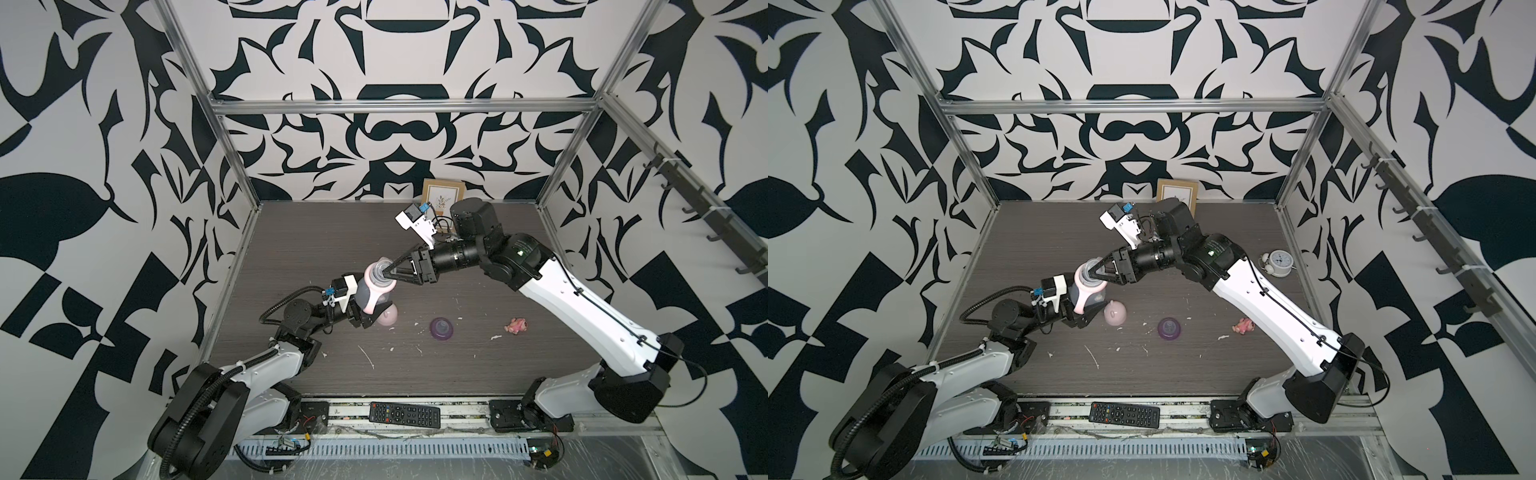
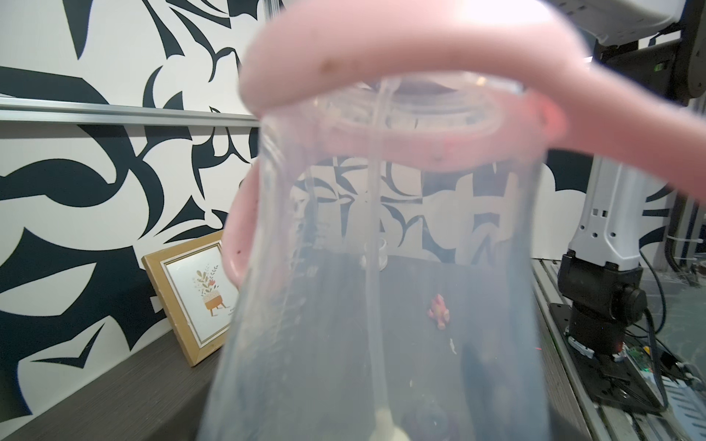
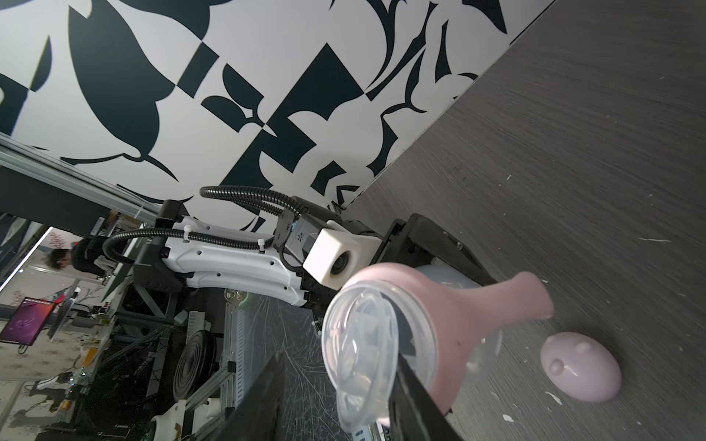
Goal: Assemble the baby bottles
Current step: Place the straw into the baby bottle.
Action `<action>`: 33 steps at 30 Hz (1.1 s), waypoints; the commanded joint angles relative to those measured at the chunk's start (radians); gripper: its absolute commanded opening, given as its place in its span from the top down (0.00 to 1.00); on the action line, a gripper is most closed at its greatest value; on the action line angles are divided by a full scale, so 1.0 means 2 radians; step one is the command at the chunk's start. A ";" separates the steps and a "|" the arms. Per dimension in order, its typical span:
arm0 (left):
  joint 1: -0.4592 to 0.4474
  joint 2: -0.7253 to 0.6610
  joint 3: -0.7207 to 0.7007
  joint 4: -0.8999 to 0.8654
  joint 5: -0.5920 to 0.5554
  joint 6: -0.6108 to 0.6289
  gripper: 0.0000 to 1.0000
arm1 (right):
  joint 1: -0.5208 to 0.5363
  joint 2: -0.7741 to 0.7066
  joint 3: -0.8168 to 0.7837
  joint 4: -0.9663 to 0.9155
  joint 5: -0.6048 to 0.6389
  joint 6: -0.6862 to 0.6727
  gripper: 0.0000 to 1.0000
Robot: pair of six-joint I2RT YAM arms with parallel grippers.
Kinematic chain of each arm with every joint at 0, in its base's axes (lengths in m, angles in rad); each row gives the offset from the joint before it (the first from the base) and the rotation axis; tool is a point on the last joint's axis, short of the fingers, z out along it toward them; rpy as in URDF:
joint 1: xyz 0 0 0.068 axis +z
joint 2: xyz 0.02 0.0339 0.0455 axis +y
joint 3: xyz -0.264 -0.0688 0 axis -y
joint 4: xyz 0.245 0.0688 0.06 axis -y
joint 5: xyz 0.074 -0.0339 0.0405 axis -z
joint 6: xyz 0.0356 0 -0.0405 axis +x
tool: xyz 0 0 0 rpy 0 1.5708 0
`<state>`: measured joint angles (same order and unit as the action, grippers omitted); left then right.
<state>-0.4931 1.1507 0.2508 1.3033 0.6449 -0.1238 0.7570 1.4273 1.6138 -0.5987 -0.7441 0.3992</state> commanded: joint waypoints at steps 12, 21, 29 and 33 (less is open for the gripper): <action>-0.001 0.019 0.015 0.055 0.010 -0.006 1.00 | 0.003 0.019 0.079 -0.093 0.103 -0.072 0.58; -0.001 0.024 0.017 0.055 0.012 -0.006 1.00 | 0.018 0.039 0.087 -0.111 0.111 -0.085 0.70; -0.001 0.029 0.010 0.055 -0.007 0.001 1.00 | 0.020 0.018 0.109 -0.136 0.167 -0.111 0.54; -0.001 0.026 -0.006 0.054 -0.032 0.009 1.00 | 0.016 -0.008 0.098 -0.149 0.234 -0.126 0.32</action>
<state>-0.4931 1.2041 0.2527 1.3617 0.6235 -0.1215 0.7872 1.4807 1.7866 -0.8734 -0.3859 0.1806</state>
